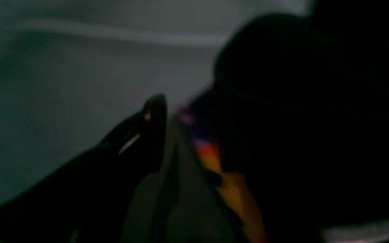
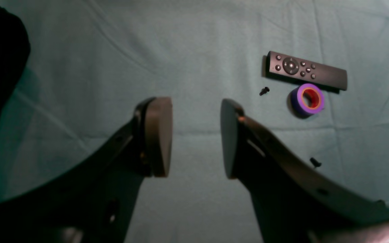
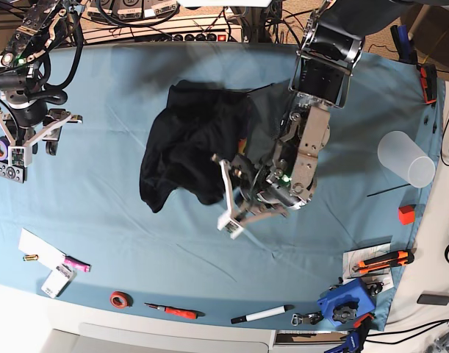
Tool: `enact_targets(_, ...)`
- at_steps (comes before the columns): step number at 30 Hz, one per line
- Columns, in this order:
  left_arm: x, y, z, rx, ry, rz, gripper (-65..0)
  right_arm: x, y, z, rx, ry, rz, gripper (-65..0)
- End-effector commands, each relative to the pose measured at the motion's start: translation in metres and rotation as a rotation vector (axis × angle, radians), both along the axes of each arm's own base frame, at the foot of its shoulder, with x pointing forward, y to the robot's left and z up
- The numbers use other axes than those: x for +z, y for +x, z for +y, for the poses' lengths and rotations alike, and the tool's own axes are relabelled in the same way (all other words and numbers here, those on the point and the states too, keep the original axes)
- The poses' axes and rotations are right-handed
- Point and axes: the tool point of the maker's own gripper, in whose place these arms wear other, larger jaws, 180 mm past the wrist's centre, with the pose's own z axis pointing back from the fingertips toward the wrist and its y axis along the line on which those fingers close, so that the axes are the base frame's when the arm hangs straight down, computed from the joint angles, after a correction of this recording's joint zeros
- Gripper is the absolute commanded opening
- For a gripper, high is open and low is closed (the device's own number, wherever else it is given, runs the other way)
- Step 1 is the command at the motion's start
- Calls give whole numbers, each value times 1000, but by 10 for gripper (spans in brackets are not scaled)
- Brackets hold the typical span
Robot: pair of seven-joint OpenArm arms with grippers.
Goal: Layout the t-shirt on the table in an organized manner, then fold the t-shirt properly
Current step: 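Lift the shirt end with the left gripper and fold it over the bundle, then press and flatten the folded bundle with the left gripper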
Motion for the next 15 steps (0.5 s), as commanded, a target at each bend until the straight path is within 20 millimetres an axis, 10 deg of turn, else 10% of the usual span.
enact_targets(1, 22, 5, -11, -25, -54, -29, -390, 12, 5, -1, 10, -21, -44, -412)
enact_targets(15, 73, -9, -35, -105, -225, -63, -412, 16, 8, 0, 18, -24, -72, -412)
